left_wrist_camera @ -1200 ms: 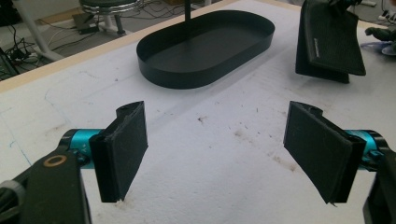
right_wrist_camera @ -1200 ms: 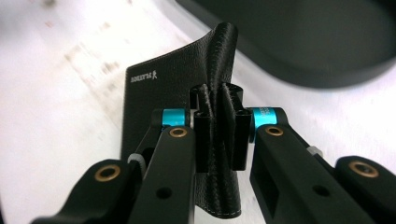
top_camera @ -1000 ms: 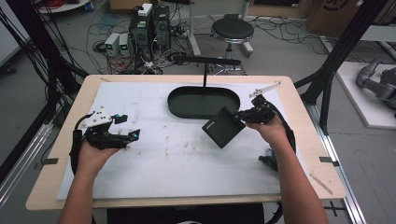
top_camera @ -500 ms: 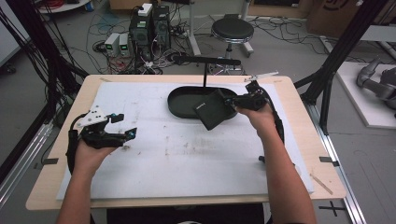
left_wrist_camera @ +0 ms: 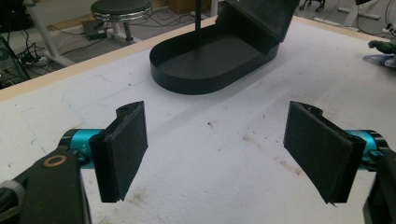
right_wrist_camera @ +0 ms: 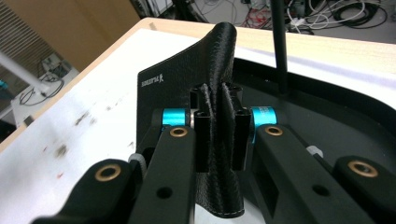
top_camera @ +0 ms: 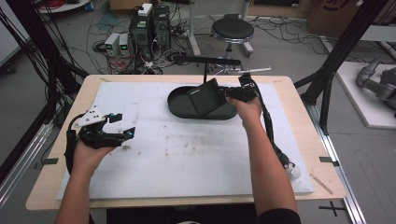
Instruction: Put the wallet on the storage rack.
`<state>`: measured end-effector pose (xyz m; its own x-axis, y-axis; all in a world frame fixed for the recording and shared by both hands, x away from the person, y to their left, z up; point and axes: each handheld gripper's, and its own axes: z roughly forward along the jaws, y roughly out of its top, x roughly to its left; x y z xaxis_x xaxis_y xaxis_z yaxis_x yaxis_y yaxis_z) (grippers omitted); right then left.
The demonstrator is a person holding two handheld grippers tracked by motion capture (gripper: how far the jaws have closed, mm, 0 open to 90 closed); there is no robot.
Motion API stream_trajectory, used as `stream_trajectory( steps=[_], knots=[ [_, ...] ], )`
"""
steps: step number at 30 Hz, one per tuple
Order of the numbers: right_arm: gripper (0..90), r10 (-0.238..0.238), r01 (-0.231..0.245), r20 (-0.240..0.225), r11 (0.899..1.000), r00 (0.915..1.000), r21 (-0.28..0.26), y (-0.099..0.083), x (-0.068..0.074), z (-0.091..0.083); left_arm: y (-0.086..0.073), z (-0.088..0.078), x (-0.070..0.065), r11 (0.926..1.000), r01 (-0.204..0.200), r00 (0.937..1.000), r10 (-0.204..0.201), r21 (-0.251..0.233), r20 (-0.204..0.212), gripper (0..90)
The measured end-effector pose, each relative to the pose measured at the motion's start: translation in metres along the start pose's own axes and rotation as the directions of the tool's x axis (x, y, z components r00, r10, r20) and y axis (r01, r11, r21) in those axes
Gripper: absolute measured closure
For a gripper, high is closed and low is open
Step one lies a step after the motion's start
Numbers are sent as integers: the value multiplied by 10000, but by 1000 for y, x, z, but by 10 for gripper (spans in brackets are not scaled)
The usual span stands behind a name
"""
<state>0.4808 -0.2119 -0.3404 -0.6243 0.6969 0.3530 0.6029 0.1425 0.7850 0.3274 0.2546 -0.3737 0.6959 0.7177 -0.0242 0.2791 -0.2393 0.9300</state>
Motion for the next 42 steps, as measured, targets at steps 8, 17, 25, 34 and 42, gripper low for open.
stream_trajectory(
  steps=[8, 17, 25, 34, 42],
  knots=[
    [852, 467, -441, 635, 9981, 9969, -424, 0, -7, 19, -1, 0, 0, 10000, 15, 10000, -15, 22, -26, 217],
    [852, 725, -679, 1226, 9968, 9898, -414, -6, -20, 35, -3, -2, 2, 10000, 75, 9999, -74, 66, -114, 217],
    [846, 838, -803, 1928, 9964, 9776, -260, -12, -23, 53, -3, -2, 0, 10000, -9, 10000, 9, 45, -74, 216],
    [514, 360, -496, 2426, 9975, 9695, 501, -12, -30, 47, -3, -7, 4, 10000, 62, 9999, -62, -52, -138, 217],
    [394, -450, 214, 2948, 9963, 9545, 826, -11, -20, 27, -2, -6, 3, 10000, 49, 9999, -49, -54, -108, 217]
  ],
)
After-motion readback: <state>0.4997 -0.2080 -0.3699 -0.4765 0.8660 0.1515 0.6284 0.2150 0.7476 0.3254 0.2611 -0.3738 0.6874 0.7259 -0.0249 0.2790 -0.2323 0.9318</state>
